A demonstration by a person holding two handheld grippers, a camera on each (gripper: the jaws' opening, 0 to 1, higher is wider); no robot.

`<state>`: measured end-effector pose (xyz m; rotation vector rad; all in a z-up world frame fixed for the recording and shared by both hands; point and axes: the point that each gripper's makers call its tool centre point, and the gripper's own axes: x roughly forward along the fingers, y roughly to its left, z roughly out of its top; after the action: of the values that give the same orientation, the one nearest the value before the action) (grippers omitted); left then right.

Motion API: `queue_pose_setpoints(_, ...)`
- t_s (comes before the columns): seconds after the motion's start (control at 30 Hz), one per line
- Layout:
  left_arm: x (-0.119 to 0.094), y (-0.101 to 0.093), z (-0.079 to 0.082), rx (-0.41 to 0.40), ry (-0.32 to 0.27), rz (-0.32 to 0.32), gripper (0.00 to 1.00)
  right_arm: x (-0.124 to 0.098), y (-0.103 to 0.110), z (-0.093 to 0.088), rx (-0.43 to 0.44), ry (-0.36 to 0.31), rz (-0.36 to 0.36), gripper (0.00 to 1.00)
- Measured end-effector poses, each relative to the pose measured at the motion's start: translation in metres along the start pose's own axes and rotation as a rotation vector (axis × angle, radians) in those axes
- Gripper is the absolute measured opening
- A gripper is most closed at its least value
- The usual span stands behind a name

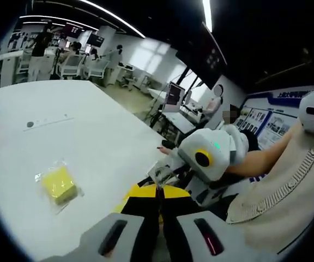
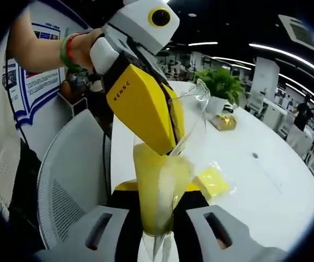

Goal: Compare the silicone blocks by pressing each to a similar depth, holding the contact briefly, and releasing to observe deformation and rebound differences across the visible hardness samples.

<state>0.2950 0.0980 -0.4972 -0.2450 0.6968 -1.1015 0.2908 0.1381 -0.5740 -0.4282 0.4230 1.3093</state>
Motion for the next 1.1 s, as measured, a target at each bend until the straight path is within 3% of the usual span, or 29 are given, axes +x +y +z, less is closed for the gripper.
queue_pose_setpoints(0.23,0.0001,0.0008,0.0055,-0.020,-0.029,0.015,0.00,-0.0021,-0.0054,0.0021,-0.009,-0.003,0.003,0.20)
queue_pose_setpoints(1.1,-0.0055,0.0049,0.0038,-0.051,-0.033,0.025,0.00,0.0031,-0.0034,0.0057,-0.054,-0.015,0.039,0.26)
